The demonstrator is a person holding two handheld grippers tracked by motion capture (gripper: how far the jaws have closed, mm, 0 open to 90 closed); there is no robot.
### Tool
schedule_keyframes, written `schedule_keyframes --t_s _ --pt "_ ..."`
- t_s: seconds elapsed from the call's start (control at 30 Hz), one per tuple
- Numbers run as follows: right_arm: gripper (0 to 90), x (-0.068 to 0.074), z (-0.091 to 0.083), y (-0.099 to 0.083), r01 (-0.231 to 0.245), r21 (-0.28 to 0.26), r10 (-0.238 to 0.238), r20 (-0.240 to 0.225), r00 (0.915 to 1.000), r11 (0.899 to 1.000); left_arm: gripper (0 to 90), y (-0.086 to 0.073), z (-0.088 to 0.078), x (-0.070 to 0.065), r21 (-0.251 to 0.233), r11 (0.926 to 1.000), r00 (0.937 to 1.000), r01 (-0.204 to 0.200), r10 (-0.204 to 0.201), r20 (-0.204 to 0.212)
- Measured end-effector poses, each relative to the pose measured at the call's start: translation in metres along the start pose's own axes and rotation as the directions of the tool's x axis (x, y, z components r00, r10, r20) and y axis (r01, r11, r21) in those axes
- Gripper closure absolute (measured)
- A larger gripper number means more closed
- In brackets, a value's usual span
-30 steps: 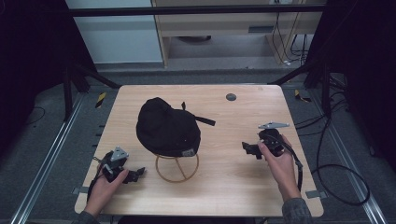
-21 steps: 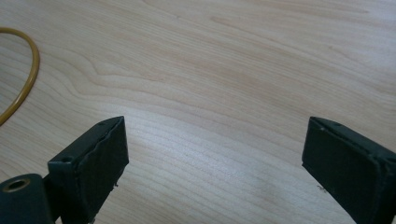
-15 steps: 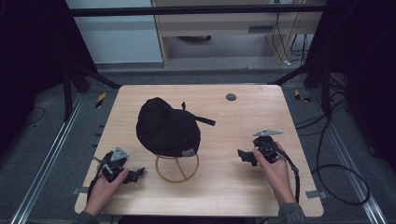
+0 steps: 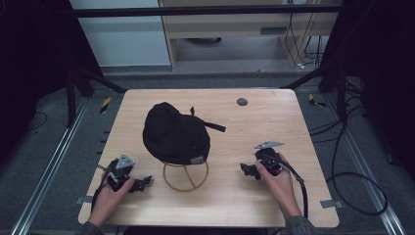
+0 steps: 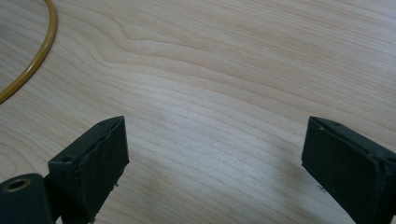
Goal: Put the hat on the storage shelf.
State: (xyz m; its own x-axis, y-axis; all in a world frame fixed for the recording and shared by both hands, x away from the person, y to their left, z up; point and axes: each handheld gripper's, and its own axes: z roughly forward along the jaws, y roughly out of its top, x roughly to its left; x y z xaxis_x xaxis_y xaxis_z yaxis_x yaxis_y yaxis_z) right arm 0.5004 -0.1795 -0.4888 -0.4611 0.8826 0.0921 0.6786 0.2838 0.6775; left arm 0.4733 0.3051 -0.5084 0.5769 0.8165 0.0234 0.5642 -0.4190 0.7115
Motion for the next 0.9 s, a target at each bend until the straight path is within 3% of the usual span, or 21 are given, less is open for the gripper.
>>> schedule_keyframes --t_s 0.33,0.77,0.9 --pt "6.5 0.015 0.014 -0.003 0.036 0.029 -0.036 -0.012 0.9993 0.999 0.0 0.0 0.0 0.0 0.0 1.0 1.0 -0.001 0.001 0.001" --pt "4.1 0.024 0.02 -0.005 0.069 0.009 -0.07 0.037 0.9969 0.998 0.0 -0.001 -0.001 0.0 0.001 1.0 1.0 -0.005 0.005 0.002" --pt "3.1 0.026 0.022 -0.009 0.076 -0.02 -0.074 0.061 0.9954 0.997 0.0 -0.001 -0.001 0.0 0.001 1.0 1.0 -0.005 0.005 0.002"
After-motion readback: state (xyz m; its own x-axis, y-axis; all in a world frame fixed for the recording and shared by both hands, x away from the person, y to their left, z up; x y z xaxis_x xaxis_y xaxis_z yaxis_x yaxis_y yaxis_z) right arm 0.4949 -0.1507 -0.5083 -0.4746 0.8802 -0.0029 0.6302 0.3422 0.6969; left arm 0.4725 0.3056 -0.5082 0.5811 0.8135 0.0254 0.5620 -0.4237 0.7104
